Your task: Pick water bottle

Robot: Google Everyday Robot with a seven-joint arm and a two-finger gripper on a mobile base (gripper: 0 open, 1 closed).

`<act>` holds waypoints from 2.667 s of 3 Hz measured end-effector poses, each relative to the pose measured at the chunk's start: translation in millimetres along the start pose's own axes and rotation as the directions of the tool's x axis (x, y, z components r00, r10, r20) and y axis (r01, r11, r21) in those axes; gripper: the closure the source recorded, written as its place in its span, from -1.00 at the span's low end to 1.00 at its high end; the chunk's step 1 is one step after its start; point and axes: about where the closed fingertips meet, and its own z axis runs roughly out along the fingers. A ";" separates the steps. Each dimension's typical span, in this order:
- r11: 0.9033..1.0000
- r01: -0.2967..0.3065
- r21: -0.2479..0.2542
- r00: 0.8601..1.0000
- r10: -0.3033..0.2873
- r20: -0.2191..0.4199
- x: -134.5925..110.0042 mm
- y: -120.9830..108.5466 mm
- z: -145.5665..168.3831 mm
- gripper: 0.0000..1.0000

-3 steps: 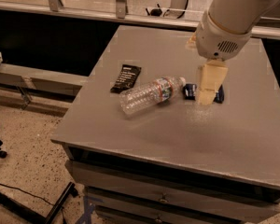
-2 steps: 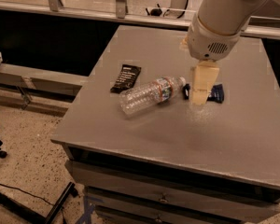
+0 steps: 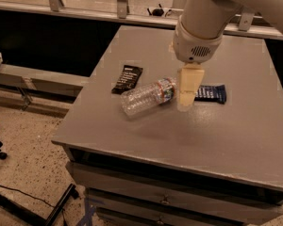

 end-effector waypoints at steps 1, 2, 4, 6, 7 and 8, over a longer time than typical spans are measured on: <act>0.999 0.024 -0.021 0.998 -0.023 0.051 -9.4 -5.6 12.9 -1.00; 0.998 0.058 -0.037 0.989 -0.052 0.137 -14.6 -10.5 26.0 -1.00; 0.993 0.105 -0.062 0.964 -0.086 0.253 -19.2 -22.1 49.3 -1.00; 0.989 0.110 -0.103 0.953 -0.076 0.294 -17.9 -30.5 70.8 -1.00; 0.986 0.111 -0.123 0.951 -0.069 0.303 -17.1 -31.0 80.9 -1.00; 0.985 0.111 -0.130 0.950 -0.066 0.306 -15.7 -29.8 83.9 -1.00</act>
Offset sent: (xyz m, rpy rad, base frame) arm 0.0220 0.0250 -0.0333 0.2270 0.0599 0.1602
